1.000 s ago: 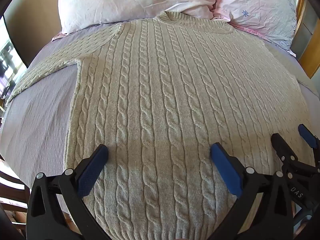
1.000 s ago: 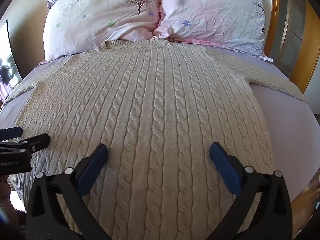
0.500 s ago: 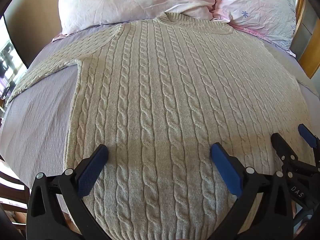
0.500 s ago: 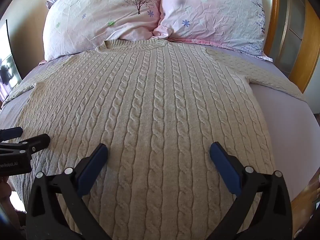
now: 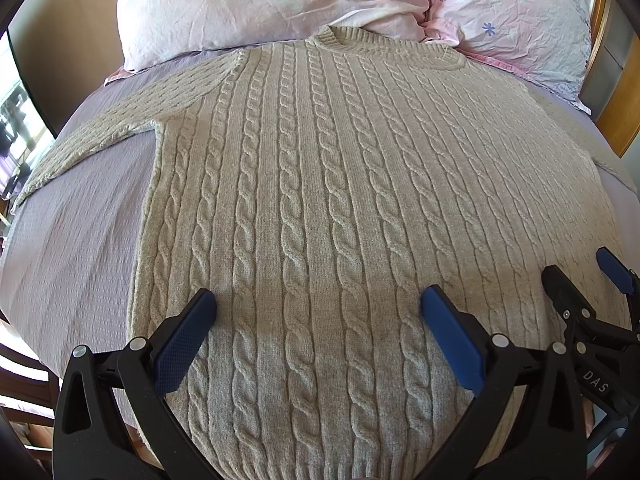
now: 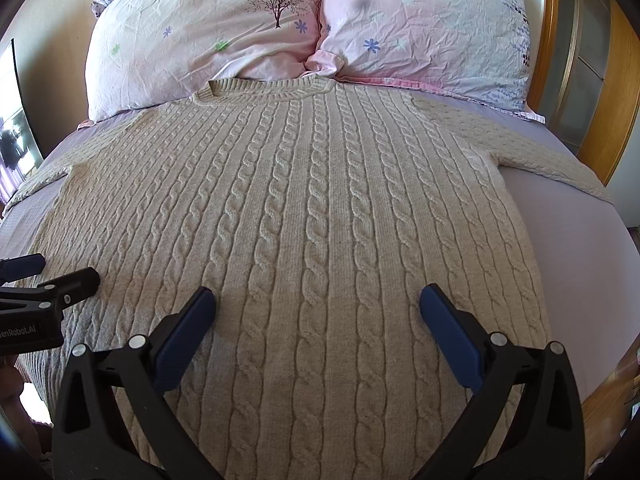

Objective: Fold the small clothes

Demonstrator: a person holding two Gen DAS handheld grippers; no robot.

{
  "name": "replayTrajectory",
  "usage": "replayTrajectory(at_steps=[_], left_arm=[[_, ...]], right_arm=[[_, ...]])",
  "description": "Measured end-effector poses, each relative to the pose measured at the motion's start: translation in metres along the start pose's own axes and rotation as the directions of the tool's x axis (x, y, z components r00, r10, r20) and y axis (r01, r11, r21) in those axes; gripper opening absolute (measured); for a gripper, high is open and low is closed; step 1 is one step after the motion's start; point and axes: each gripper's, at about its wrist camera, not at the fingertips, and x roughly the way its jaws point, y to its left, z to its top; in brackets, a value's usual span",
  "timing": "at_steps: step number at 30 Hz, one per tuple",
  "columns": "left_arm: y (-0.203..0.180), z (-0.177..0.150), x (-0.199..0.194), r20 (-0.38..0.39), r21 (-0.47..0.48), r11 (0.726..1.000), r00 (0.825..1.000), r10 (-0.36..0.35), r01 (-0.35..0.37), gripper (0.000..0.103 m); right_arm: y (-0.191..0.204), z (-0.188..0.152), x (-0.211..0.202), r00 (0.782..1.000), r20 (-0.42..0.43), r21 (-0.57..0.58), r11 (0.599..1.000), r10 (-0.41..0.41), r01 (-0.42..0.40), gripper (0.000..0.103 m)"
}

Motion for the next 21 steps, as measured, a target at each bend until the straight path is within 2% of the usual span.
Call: replayTrajectory(at_steps=[21], left_arm=[[0.0010,0.0020,-0.0001,0.006,0.001,1.000,1.000,0.000,0.000,0.102]], right_arm=[[0.0002,0.0008,0.0013,1.000,-0.004,0.000,1.000,-0.001,0.001,0.101]])
